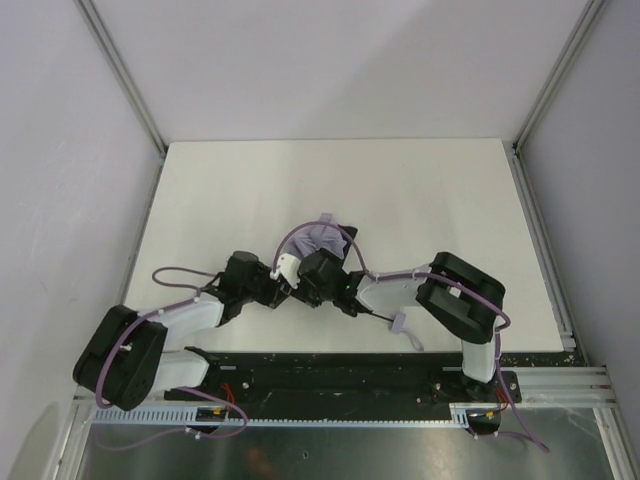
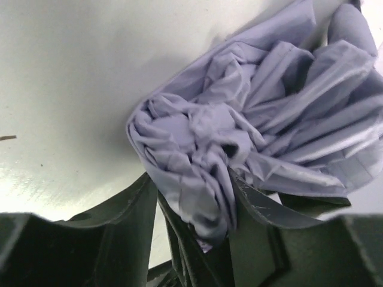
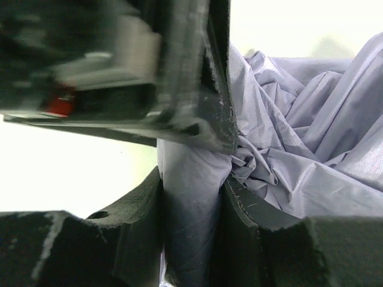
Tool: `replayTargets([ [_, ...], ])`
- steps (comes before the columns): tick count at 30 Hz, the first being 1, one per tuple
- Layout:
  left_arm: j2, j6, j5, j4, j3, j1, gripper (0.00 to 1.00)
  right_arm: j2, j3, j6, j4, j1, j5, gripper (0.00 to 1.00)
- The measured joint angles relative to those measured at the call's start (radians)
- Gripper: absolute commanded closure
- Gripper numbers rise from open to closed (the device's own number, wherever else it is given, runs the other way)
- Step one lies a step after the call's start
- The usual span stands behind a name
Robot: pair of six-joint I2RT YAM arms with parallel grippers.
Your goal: Put away the umbrella
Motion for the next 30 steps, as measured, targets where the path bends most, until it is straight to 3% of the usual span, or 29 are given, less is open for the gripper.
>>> replayTargets([
  [3, -0.037, 0.087, 0.032, -0.014, 0.000, 0.036, 0.11, 0.008, 0.022, 0.042, -0.026, -0.039, -0.085, 1.00],
  [5, -0.091, 0.151, 0.050, -0.017, 0.001, 0.072, 0.03, 0.011, 0.033, 0.069, -0.041, -0.062, -0.134, 1.00],
  [12, -0.358, 0.313, 0.068, -0.055, -0.002, 0.190, 0.01, 0.042, 0.084, 0.188, -0.075, -0.133, -0.304, 1.00],
  [18, -0.514, 0.322, 0.122, -0.057, -0.072, 0.202, 0.00, 0.104, 0.153, 0.345, -0.098, -0.218, -0.505, 1.00],
  [24, -0.499, 0.237, 0.164, -0.101, -0.151, 0.199, 0.01, 0.163, 0.183, 0.469, -0.074, -0.305, -0.713, 1.00],
  [30, -0.312, 0.140, 0.169, -0.062, -0.144, 0.166, 0.00, 0.210, 0.185, 0.542, -0.027, -0.370, -0.886, 1.00],
])
